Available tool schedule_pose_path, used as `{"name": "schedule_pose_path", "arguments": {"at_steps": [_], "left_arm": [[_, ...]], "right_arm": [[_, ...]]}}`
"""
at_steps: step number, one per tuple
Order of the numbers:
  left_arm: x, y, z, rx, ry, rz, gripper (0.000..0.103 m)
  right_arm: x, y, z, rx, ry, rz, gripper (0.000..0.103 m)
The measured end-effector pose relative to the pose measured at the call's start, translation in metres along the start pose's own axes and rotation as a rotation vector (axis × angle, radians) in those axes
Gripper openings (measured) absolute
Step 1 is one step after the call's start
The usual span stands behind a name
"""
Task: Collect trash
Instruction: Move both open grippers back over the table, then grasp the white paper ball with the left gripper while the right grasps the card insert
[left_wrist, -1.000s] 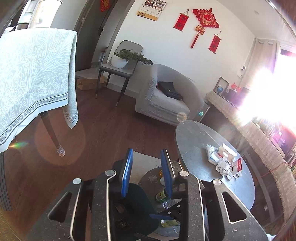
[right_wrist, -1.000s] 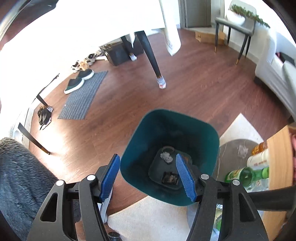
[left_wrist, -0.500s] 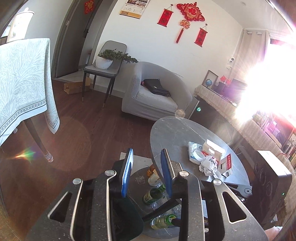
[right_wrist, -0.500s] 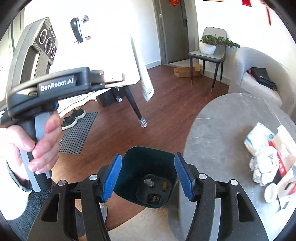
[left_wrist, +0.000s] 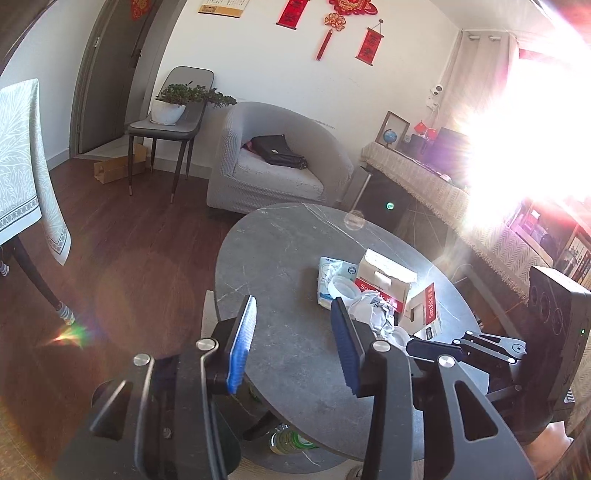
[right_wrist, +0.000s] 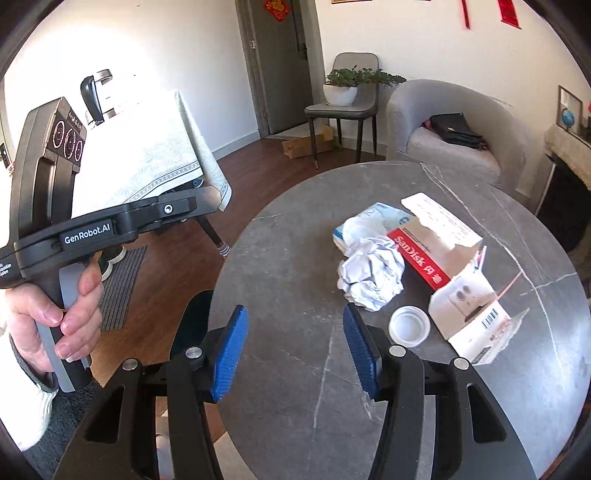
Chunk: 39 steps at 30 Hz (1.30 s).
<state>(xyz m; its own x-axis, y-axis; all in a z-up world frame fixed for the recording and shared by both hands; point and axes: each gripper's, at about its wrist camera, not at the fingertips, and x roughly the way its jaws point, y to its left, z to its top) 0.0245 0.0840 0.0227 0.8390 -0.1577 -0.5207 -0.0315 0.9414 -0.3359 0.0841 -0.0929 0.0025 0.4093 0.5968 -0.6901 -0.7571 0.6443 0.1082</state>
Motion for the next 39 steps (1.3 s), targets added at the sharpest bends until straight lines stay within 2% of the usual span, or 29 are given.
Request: {"name": "schedule_pose_path", "arguments": {"at_steps": [5,18,22,32,39], "left_arm": [[0.023,-0.024,-0.004,0.026,0.033,-0.021,0.052],[0.071,-0.068,-0.016,0.059,0.096,-0.045,0.058],[0.089,-0.073,-0.018,0.05,0.118,-0.037,0.058],[0.109,-0.075,-0.019,0.03,0.145,-0.022,0.057],[0.11,-0.076,-0.018,0.03,0.149,-0.037,0.046]], "right_arm": [[-0.015,-0.022,-0.013,0.037,-0.006,-0.037,0.054],[-0.045,-0.067,-0.036,0.127,-0.044,-0.096,0.054],[-0.047,-0.074,-0.028,0.145,-0.059,-0.108,0.054],[-0.026,-0.074,-0.021,0.145,-0.026,-0.144,0.054],[-0.001,-0.082,-0.012,0.17,0.005,-0.205,0.054]]}}
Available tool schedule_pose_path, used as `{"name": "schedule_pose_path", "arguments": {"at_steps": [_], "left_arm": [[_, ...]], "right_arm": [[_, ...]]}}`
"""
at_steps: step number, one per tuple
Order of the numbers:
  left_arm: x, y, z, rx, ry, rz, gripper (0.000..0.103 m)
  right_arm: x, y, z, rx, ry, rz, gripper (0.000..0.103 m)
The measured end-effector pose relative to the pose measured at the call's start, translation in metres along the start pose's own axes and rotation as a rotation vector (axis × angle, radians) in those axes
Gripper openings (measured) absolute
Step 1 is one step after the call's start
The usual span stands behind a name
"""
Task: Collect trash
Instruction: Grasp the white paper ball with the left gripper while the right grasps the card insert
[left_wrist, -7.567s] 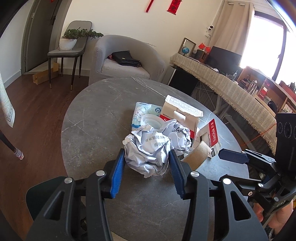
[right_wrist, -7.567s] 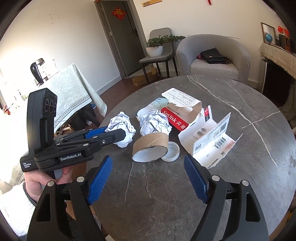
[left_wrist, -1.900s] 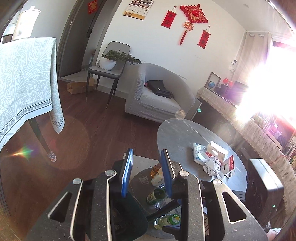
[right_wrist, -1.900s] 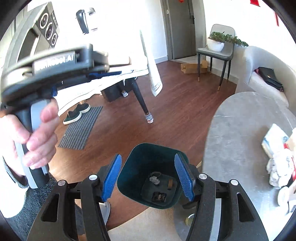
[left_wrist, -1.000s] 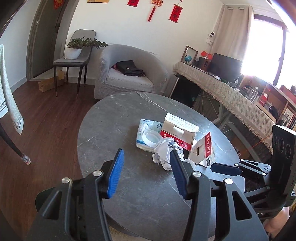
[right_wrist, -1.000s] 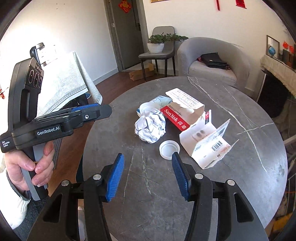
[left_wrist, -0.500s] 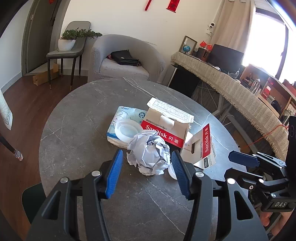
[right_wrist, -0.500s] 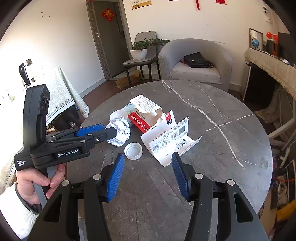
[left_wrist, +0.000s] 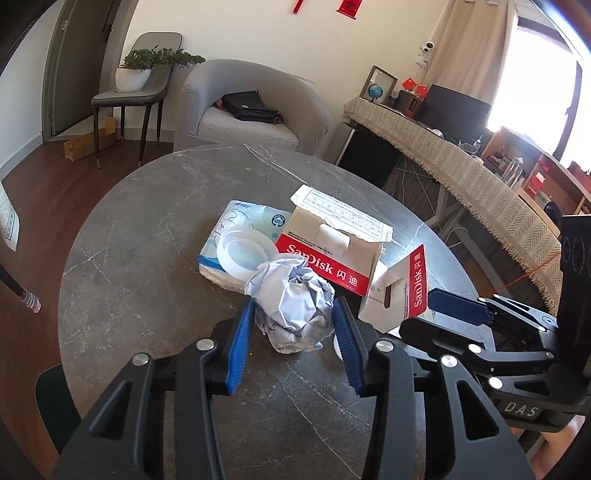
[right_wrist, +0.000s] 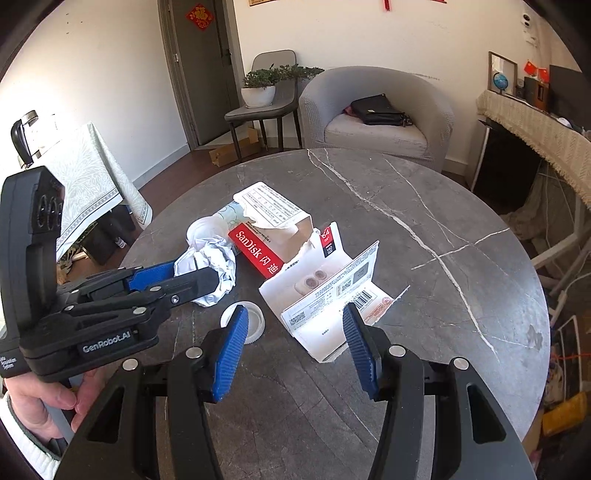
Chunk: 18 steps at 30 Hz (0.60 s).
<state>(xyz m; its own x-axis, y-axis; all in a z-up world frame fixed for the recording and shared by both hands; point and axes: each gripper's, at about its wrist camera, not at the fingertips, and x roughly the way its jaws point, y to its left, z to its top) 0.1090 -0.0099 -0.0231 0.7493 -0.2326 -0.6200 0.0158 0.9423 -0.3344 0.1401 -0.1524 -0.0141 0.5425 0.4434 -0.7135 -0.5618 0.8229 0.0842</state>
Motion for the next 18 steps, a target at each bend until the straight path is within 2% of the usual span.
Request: {"name": "schedule_pose_path", "arguments": {"at_steps": [6,13,16,18], "left_arm": [[-0.002,0.004,-0.001,-0.016,-0.002,-0.017,0.046],[-0.013,0.012,0.0,-0.012,-0.019,-0.028,0.045],[-0.018,0.016,0.001,-0.015,-0.025,-0.031,0.045],[-0.021,0.017,0.0,-0.015,-0.027,-0.034,0.045]], "right_arm": [[0.011,-0.01,0.003,0.044,0.017,-0.022,0.053],[0.013,-0.019,0.007,0.063,0.021,-0.053,0.025],[0.015,-0.027,0.007,0.081,0.026,-0.066,0.017],[0.017,-0.032,0.008,0.094,0.03,-0.073,0.015]]}}
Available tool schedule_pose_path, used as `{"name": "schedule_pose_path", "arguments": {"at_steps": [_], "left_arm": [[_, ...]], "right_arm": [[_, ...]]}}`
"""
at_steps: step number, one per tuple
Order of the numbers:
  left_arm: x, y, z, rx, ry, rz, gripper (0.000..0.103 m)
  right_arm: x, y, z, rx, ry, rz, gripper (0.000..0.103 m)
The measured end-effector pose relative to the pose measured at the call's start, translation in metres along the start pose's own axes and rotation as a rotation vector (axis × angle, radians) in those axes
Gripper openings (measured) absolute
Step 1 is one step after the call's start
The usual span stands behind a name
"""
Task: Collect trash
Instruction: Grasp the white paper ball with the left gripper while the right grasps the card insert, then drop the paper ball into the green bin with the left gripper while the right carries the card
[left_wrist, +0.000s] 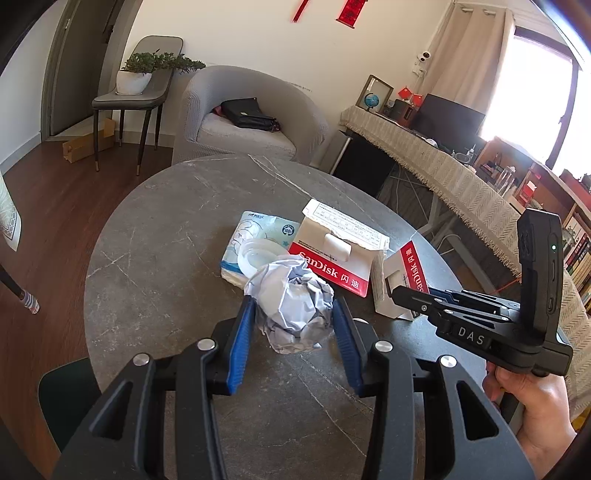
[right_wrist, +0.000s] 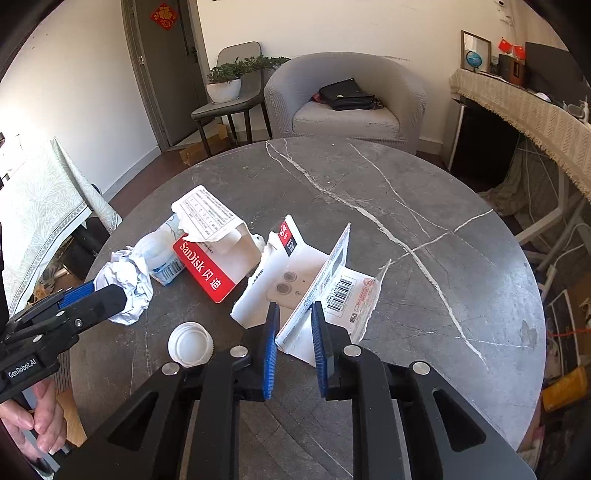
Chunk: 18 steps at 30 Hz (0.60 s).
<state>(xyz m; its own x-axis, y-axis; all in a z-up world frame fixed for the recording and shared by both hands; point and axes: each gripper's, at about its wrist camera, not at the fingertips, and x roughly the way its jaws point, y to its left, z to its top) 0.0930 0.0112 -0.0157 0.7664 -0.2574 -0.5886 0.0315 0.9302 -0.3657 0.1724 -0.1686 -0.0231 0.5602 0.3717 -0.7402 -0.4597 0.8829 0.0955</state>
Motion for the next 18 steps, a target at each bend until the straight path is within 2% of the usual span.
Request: {"name": "schedule_pose_path", "arguments": {"at_steps": [3,8,10,11,12,18], "left_arm": [[-0.006,0.001,0.0,0.005,-0.005,-0.004,0.045],[-0.014,0.006,-0.001,0.003,-0.012,-0.006,0.045],[-0.018,0.008,-0.001,0.003,-0.014,-0.003,0.045],[-0.02,0.009,-0.001,0.002,-0.016,-0.002,0.045],[-0.022,0.011,-0.001,0.002,-0.018,0.0,0.045],[-0.038,0.025,0.0,-0.01,-0.032,0.014,0.045]], "right_arm": [[0.009,-0.005,0.001,0.016,0.024,-0.008,0.015],[0.013,-0.001,0.005,0.009,0.015,-0.025,0.015],[0.014,0.001,0.007,-0.001,0.014,-0.037,0.012],[0.014,0.002,0.007,-0.008,0.012,-0.05,0.004],[0.014,0.004,0.008,-0.017,0.01,-0.064,0.003],[0.005,0.005,0.016,-0.05,-0.02,-0.147,0.001]]}}
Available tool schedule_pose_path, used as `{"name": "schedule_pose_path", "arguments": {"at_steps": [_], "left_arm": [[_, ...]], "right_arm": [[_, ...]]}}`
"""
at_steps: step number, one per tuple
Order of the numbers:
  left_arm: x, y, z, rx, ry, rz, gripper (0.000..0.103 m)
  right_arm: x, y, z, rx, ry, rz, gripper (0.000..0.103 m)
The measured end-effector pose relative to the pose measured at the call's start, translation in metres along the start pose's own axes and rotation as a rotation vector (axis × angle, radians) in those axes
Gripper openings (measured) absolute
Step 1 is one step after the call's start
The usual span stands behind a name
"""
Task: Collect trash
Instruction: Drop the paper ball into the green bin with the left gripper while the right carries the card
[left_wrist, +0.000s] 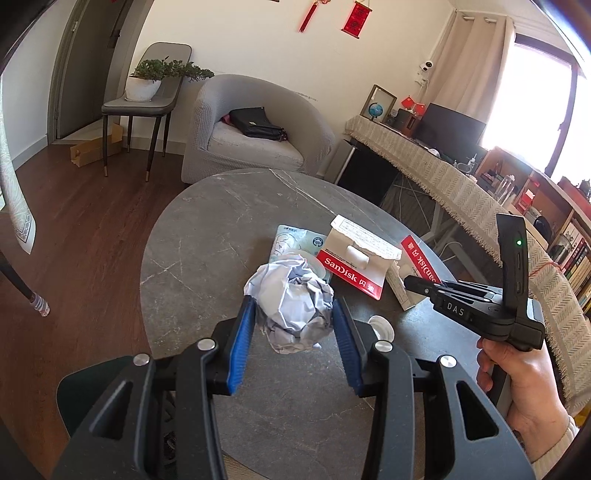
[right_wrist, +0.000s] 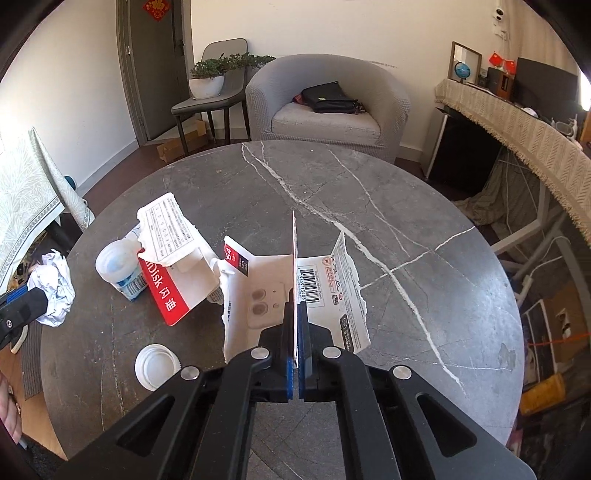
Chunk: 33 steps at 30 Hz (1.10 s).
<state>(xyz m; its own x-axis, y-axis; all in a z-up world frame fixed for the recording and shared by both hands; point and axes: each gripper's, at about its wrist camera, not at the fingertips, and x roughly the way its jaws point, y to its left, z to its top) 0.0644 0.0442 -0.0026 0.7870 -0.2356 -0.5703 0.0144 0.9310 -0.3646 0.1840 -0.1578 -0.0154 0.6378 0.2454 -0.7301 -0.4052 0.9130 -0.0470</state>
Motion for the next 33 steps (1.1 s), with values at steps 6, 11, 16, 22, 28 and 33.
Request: {"name": "schedule_pose_path", "arguments": {"at_steps": [6,11,16,22,28,33], "left_arm": [[-0.02,0.021,0.0,-0.02,-0.016,0.024,0.045],[-0.035,0.039,-0.001,-0.031,-0.02,0.054,0.045],[-0.047,0.055,-0.004,-0.046,-0.014,0.089,0.045],[-0.054,0.075,-0.009,-0.053,0.009,0.133,0.045],[-0.057,0.094,-0.017,-0.052,0.039,0.173,0.045],[-0.062,0.112,-0.027,-0.042,0.066,0.205,0.045]], "right_arm": [[-0.024,-0.005,0.011,0.035,-0.07,-0.011,0.001],[-0.043,0.01,0.021,0.021,-0.124,0.021,0.001],[-0.053,0.035,0.03,-0.007,-0.158,0.076,0.001],[-0.061,0.069,0.038,-0.052,-0.18,0.149,0.001],[-0.06,0.099,0.042,-0.086,-0.173,0.227,0.001],[-0.058,0.128,0.042,-0.124,-0.161,0.282,0.001]]}}
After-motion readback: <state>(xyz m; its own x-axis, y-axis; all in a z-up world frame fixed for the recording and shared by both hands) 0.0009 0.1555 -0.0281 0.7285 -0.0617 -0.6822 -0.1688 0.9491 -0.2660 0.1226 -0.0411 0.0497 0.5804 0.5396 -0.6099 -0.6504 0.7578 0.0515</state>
